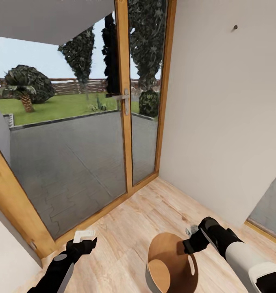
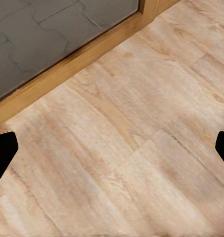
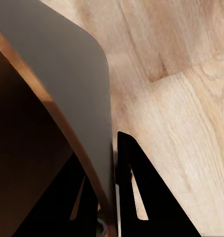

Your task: Put the three can of soda from the living room inside the tash can in the kitchen.

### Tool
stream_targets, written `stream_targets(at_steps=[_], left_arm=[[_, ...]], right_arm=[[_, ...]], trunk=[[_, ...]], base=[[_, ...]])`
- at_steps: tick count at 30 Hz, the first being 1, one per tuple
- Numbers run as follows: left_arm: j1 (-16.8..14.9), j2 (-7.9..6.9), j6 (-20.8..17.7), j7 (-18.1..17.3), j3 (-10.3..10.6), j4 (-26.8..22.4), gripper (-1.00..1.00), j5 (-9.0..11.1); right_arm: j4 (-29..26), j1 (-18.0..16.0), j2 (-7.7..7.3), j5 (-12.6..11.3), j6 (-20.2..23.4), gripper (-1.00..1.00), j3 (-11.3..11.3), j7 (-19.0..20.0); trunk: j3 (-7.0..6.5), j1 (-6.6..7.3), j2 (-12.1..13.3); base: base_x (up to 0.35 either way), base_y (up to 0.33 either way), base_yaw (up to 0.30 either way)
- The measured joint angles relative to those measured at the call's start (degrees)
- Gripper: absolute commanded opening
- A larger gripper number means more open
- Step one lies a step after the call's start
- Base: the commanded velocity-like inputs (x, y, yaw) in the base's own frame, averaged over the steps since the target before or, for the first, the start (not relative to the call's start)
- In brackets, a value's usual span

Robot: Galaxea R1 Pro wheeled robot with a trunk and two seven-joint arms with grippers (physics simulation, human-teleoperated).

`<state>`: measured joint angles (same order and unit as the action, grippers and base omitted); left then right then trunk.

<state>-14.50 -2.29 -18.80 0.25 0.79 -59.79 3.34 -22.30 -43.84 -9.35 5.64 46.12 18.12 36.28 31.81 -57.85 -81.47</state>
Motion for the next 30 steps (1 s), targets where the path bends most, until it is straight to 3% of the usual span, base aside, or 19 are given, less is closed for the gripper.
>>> stream_targets(at_steps=[16, 24, 26, 28, 30], left_arm=[[0.0, 0.12, -0.01, 0.1, 0.1, 0.11, 1.0, -0.08], [0.0, 0.16, -0.01, 0.22, 1.5, 0.11, 1.0, -0.08], [0.0, 0.15, -0.01, 0.25, 1.63, 0.11, 1.0, -0.09], [0.0, 0.17, -0.01, 0.26, 1.71, 0.11, 1.0, -0.09], [0.0, 0.15, -0.01, 0.27, 1.74, 0.11, 1.0, -0.09]], right_arm=[[-0.01, 0.06, 0.31, 0.22, -0.15, -1.0, 0.09, -0.33], [-0.05, 0.08, -0.03, 0.27, -0.49, -1.0, 0.1, -0.36], [-0.08, 0.07, -0.25, 0.35, -0.55, -1.0, 0.11, -1.15], [-0.11, 0.06, -0.3, -0.39, -0.4, -1.0, -0.11, -4.64], [-0.06, 0.1, -0.2, 0.96, -0.78, -1.0, 0.05, -8.56]], trunk=[[0.1, 0.0, 0.0], [0.1, 0.0, 0.0], [0.1, 0.0, 0.0], [0.1, 0.0, 0.0], [0.1, 0.0, 0.0]], base=[[-0.272, 0.162, 0.192], [-0.273, 0.163, 0.246], [-0.273, 0.163, 0.244], [-0.273, 0.162, 0.218], [-0.272, 0.16, 0.194]])
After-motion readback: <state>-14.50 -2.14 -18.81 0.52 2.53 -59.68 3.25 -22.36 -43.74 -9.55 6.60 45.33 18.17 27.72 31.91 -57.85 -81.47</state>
